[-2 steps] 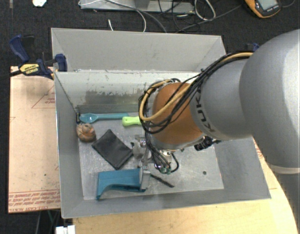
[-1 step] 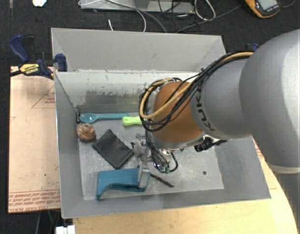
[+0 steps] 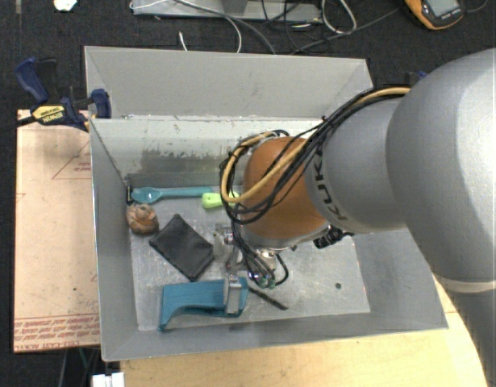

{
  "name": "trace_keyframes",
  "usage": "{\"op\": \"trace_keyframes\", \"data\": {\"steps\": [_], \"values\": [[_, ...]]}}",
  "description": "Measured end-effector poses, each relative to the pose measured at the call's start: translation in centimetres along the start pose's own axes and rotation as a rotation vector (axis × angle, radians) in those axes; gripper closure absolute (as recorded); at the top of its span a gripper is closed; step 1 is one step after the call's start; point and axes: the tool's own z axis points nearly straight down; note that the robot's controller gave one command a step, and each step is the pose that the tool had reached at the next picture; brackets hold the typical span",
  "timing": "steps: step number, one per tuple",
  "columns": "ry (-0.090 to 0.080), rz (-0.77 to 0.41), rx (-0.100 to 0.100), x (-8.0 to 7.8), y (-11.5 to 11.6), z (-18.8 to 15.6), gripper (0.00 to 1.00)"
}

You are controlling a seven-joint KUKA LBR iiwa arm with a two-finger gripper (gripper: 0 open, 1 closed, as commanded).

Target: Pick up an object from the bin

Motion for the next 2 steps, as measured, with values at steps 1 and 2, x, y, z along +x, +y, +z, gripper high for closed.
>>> {"op": "trace_keyframes", "data": {"steps": [1,2], "values": [[-0.003,-0.008,-0.007,-0.1,1.43,0.13,0.0],[-0.003,-0.099,-0.011,-0.36,1.77,0.12,0.0]]}}
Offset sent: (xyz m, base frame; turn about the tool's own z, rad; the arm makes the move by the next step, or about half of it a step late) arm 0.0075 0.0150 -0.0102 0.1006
